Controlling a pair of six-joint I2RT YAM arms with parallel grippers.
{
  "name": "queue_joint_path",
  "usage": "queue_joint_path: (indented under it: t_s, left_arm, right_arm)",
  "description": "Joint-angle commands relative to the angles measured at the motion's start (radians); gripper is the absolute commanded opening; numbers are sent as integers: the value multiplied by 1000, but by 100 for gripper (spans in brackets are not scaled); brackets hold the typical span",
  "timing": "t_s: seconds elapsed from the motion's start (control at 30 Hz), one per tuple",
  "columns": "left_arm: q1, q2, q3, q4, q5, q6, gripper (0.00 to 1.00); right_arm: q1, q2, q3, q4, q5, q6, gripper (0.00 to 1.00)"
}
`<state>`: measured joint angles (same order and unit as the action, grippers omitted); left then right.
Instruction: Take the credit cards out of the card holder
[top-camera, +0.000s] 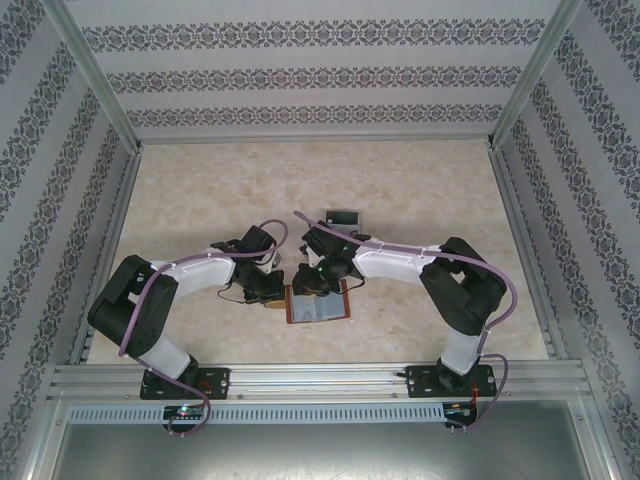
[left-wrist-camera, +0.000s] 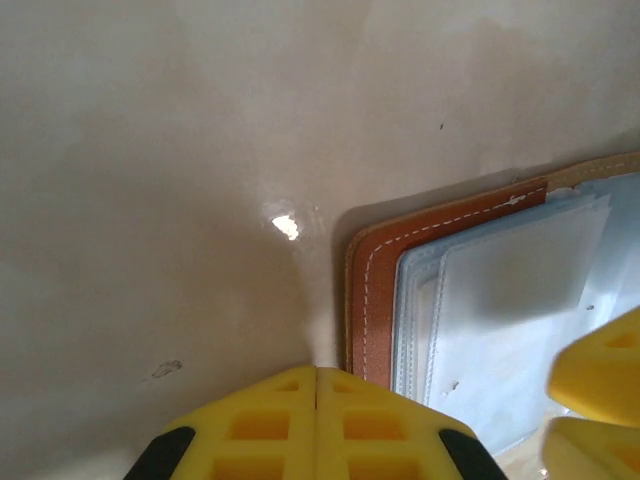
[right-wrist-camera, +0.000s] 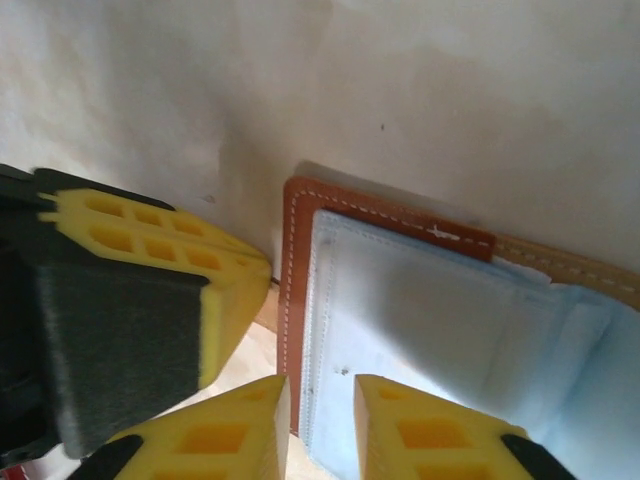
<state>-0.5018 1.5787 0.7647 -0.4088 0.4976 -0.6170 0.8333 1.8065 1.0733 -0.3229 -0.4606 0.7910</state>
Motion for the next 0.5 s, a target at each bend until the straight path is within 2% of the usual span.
queue_joint_path:
  t_s: [0.0, 0.27, 0.47]
  left_arm:
    - [8, 6, -15, 24, 9, 0, 4]
    - [9, 9, -15, 22, 12, 7, 4]
    - [9, 12, -15, 25, 14, 7, 4]
  right_arm:
    - [16, 17, 27, -48, 35, 17, 27]
    - [33, 13, 57, -205, 173, -14, 36]
    - [41, 20, 69, -246, 206, -18, 43]
